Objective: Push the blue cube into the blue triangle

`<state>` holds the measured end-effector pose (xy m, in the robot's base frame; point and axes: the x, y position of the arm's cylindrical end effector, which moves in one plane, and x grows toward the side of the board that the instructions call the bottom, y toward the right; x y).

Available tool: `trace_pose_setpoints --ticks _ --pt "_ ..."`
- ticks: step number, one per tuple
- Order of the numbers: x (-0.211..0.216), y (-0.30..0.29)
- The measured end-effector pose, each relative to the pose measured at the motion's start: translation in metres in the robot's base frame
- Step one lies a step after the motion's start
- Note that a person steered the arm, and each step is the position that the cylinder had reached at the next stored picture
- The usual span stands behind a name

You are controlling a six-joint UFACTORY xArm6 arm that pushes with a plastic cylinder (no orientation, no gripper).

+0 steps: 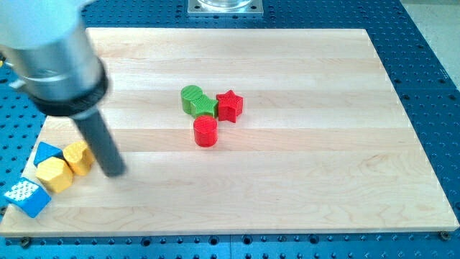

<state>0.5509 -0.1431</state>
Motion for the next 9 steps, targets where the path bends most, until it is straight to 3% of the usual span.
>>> trace_pose_setpoints --ticks 1,4,7,9 --pt "0.066 0.002" --pt "0.068 -0.023" --pt "0.066 -0.155" --pt "0.043 -0.140"
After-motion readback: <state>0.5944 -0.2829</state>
